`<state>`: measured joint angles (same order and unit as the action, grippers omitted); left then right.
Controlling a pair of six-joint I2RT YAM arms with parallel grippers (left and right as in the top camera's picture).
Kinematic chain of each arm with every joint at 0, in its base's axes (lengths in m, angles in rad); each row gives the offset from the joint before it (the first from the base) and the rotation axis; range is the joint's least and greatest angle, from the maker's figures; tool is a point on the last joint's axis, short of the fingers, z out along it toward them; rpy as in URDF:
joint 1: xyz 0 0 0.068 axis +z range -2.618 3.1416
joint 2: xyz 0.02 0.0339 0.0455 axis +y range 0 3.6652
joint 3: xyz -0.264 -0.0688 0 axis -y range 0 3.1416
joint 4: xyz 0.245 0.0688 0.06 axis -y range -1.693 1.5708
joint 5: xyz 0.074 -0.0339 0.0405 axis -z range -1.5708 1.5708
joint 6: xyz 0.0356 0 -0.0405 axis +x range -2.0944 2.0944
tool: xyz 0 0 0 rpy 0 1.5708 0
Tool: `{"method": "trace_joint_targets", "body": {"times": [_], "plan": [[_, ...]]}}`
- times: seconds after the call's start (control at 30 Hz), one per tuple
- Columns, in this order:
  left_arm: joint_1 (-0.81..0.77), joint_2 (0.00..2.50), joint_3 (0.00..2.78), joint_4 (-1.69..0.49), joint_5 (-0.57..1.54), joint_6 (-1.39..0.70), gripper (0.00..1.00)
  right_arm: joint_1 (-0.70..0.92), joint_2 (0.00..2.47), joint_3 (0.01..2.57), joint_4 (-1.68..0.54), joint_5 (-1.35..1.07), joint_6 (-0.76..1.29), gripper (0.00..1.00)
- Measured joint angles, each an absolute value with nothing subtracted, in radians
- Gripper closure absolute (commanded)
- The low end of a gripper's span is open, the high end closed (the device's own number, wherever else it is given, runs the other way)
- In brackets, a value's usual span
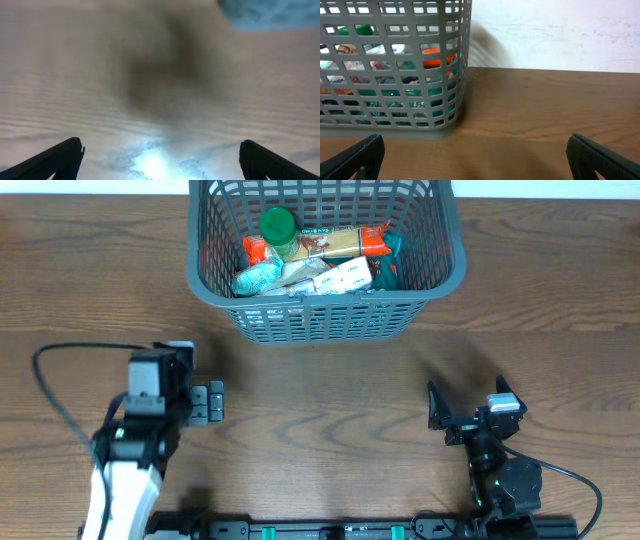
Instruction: Pack container
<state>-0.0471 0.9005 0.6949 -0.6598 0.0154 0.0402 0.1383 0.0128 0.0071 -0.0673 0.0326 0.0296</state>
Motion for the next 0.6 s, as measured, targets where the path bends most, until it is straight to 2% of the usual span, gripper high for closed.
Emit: {"method": "trace_joint_targets", "body": {"times": [0.3, 0.6], "plan": [[-0.047, 0.470, 0.694, -0.645, 0.015, 0.041, 0.01, 0.138, 0.013, 0.007, -0.067, 0.033, 0.030, 0.01], [-0.047, 0.295, 0.497, -0.114, 0.015, 0.056, 0.02, 0.138, 0.013, 0.007, -0.068, 0.033, 0.030, 0.01]]}}
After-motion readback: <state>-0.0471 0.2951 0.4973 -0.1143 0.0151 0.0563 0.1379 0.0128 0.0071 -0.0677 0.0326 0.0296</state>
